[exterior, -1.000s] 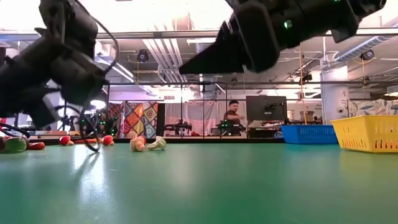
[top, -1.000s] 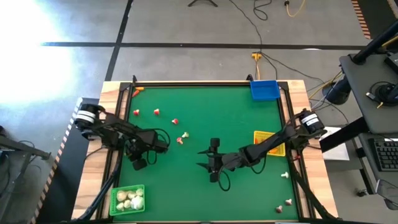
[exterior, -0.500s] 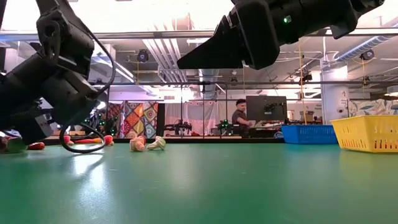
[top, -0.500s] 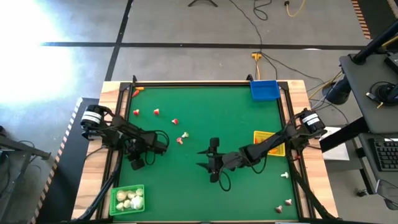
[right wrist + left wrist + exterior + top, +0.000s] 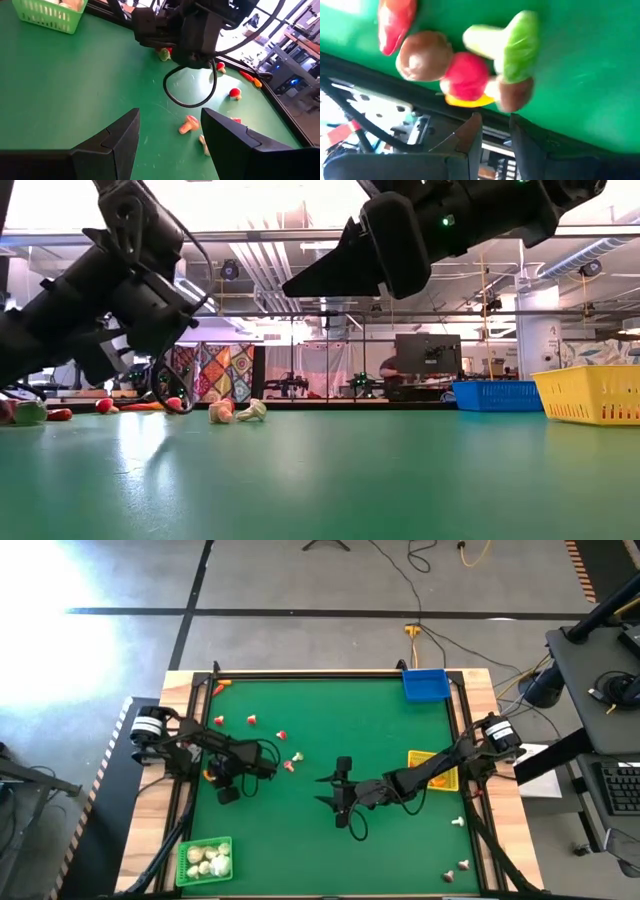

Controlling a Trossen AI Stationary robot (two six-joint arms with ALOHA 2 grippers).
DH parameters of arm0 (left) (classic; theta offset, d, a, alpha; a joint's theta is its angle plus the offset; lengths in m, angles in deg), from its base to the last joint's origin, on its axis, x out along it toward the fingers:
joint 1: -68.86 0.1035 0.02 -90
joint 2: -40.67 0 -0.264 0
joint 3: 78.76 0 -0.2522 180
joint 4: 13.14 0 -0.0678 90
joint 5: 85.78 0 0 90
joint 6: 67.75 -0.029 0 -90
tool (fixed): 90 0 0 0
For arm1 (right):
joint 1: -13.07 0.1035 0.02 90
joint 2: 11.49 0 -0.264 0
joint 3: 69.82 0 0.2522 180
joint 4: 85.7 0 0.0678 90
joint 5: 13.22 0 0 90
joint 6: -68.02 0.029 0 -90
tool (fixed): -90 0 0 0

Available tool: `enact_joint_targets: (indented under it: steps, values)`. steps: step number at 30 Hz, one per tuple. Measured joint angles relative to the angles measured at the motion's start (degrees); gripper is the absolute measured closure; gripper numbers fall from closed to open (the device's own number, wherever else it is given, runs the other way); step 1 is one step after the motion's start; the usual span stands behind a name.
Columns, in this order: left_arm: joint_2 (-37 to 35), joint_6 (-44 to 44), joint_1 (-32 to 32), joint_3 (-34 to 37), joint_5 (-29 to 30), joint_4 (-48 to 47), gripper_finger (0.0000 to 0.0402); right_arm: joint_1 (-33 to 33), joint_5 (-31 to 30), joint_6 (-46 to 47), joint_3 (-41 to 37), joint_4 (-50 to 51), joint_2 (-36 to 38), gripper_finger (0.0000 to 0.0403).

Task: Sort produce into baskets
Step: Put the brown mushroom into the blue bin

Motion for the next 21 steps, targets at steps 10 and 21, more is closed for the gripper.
enact_joint_targets:
  steps: [10,21]
  values:
    - [0.6,-11.0,1.0,0.9,6.5,0.3,0.0324,-0.1,3.4,1.4,0.0,0.0,0.0,0.0199]
    - [5.8,-20.7,0.3,0.9,1.6,1.0,0.0325,-0.1,3.4,1.4,0.0,0.4,0.0,0.0199]
